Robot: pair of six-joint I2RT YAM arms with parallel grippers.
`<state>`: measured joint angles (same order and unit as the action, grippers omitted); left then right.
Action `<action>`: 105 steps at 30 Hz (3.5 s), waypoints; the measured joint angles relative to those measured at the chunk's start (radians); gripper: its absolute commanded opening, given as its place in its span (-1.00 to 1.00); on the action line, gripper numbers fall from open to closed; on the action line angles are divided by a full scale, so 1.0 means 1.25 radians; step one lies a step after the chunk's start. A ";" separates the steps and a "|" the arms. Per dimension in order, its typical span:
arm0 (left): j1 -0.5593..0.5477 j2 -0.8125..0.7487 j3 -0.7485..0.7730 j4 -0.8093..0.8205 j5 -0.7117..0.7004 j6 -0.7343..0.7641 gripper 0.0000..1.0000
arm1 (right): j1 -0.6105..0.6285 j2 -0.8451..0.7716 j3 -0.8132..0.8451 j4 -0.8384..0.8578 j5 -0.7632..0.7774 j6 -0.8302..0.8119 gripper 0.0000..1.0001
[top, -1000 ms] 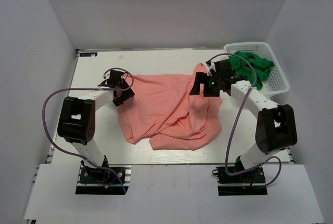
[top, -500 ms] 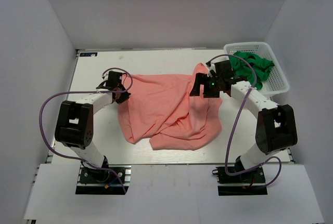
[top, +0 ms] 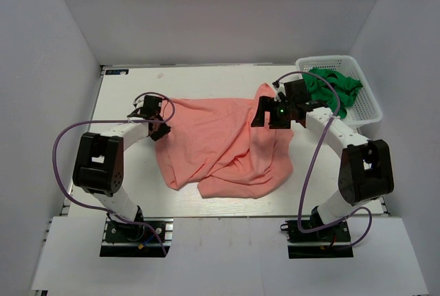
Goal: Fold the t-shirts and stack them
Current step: Flatten out the tshirt
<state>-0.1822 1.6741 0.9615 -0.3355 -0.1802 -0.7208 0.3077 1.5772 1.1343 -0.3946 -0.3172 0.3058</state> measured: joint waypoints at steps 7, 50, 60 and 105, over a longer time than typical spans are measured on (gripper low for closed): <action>0.000 0.011 0.000 -0.002 -0.025 0.000 -0.16 | 0.000 -0.001 0.000 0.000 0.000 -0.002 0.81; 0.000 0.045 0.098 -0.062 0.004 0.075 -0.68 | -0.002 -0.010 0.000 -0.005 0.000 -0.009 0.81; -0.001 0.103 0.110 -0.061 0.032 0.083 -0.50 | -0.002 -0.010 0.000 -0.005 0.000 -0.012 0.81; -0.008 0.088 0.135 -0.024 0.192 0.103 0.45 | -0.003 0.002 -0.004 0.001 -0.022 -0.020 0.81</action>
<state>-0.1917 1.7840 1.1297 -0.3660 0.0593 -0.5915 0.3035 1.5795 1.1294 -0.3931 -0.3447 0.2806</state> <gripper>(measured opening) 0.717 0.907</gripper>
